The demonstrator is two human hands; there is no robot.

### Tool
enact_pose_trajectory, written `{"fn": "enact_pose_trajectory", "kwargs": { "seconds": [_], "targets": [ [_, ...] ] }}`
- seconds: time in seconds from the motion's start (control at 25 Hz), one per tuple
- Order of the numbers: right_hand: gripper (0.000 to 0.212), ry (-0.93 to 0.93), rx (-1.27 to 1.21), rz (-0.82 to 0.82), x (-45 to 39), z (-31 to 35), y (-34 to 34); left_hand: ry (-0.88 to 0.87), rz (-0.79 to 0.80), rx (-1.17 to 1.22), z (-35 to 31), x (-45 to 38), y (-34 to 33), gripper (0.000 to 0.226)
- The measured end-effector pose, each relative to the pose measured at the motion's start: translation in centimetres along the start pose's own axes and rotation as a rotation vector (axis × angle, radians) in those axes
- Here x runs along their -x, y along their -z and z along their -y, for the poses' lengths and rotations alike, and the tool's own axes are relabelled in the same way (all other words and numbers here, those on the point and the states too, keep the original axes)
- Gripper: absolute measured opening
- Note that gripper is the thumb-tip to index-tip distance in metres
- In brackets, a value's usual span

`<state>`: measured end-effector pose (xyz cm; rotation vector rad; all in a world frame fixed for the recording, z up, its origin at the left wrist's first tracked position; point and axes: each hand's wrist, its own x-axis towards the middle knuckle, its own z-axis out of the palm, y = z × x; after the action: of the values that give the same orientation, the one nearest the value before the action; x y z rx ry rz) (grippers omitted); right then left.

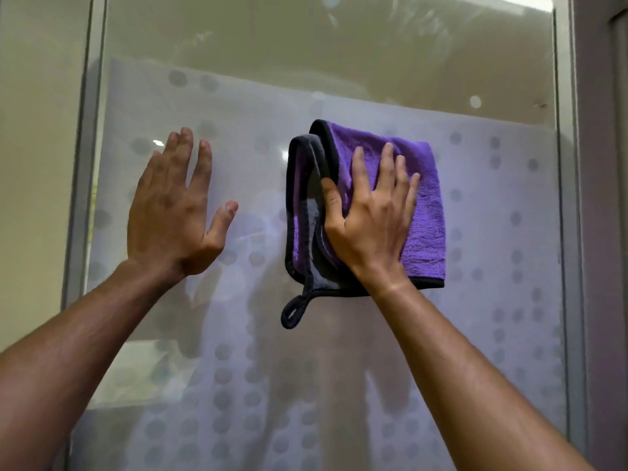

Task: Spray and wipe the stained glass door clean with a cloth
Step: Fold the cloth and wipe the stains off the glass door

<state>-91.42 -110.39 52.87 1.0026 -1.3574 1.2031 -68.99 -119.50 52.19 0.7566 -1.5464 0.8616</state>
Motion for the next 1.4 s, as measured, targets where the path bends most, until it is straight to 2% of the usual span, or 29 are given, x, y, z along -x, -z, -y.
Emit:
{"fn": "enact_pose_trajectory", "kwargs": {
  "seconds": [0.12, 0.2, 0.28, 0.44, 0.6, 0.72, 0.92, 1.2, 1.4],
  "targets": [
    [0.094, -0.012, 0.03, 0.072, 1.7, 0.8, -0.2, 0.016, 0.004, -0.016, -0.2, 0.0, 0.0, 0.083],
    [0.1, 0.009, 0.063, 0.086, 2.2, 1.3, -0.5, 0.016, -0.001, -0.015, -0.3, -0.1, 0.0, 0.083],
    [0.092, -0.015, 0.069, 0.087, 1.8, 1.8, -0.6, 0.013, -0.005, -0.022, -0.1, -0.1, -0.1, 0.084],
    [0.063, 0.006, 0.019, 0.061, 0.4, 2.3, -0.9, 0.003, -0.002, -0.038, 0.0, 0.0, -0.3, 0.084],
    [0.051, 0.108, -0.068, 0.04, 0.1, 2.5, -0.9, -0.004, -0.009, -0.044, 0.0, 0.0, -0.3, 0.083],
    [0.052, 0.111, -0.119, 0.004, 0.5, 2.8, -0.7, -0.001, -0.007, -0.042, -0.1, 0.0, -0.2, 0.083],
    [0.051, 0.155, -0.181, -0.147, 3.5, 3.1, -0.8, -0.001, -0.001, -0.046, -0.2, 0.0, -0.1, 0.083],
    [0.05, 0.178, -0.245, -0.15, 1.0, 3.5, -0.9, -0.009, -0.009, -0.046, 0.0, 0.0, -0.2, 0.083],
    [0.05, 0.039, -0.253, -0.094, -2.9, 3.2, -0.7, -0.014, -0.017, -0.053, 0.2, -0.1, -0.4, 0.082]
  ]
}}
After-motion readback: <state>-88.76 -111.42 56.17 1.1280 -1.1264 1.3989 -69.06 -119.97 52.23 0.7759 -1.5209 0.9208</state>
